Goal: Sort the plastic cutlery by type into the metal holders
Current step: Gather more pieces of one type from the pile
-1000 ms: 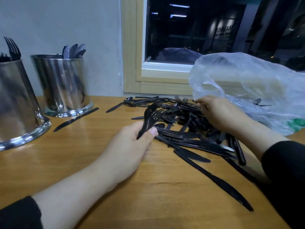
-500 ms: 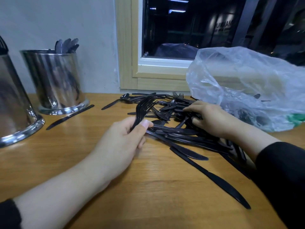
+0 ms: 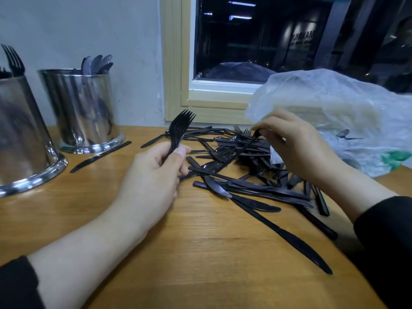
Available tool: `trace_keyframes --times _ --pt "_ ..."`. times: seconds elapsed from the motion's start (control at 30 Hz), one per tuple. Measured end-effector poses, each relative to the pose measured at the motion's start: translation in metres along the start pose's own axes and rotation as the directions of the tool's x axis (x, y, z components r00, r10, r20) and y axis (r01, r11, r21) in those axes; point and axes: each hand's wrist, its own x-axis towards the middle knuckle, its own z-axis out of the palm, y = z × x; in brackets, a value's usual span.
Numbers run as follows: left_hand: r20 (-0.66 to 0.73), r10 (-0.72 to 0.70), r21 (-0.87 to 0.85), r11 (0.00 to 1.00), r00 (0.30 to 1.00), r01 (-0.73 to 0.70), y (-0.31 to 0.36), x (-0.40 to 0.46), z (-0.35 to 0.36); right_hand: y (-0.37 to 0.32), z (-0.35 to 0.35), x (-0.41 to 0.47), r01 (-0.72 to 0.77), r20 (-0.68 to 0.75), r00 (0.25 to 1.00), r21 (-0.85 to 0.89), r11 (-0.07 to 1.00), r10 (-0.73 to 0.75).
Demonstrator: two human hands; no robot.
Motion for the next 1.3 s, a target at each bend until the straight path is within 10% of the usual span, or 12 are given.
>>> trace_keyframes --times 0.23,0.47,0.63,0.8,1.3 --pt "0.021 0.111 0.143 0.983 0.994 -0.113 -0.002 -0.001 0.000 -0.039 0.003 0.000 0.174 -0.061 0.984 0.179 0.968 -0.165" --pt "0.260 -0.038 0.096 0.995 0.965 0.013 0.000 -0.012 0.007 -0.065 0.013 -0.002 0.033 -0.129 0.992 0.305 0.952 0.007" --pt "0.089 -0.125 -0.009 0.992 0.988 0.126 -0.004 -0.005 0.001 -0.026 0.011 -0.006 -0.194 0.147 0.971 0.009 0.981 0.190" --pt "-0.060 -0.162 -0.105 0.982 0.985 0.156 0.002 0.001 -0.009 -0.007 0.019 -0.016 -0.066 0.511 0.849 -0.146 0.987 0.133" --pt "-0.013 -0.023 0.062 0.998 1.000 0.024 -0.002 -0.001 -0.010 -0.029 0.031 -0.016 -0.002 0.505 0.863 0.021 1.000 -0.008"
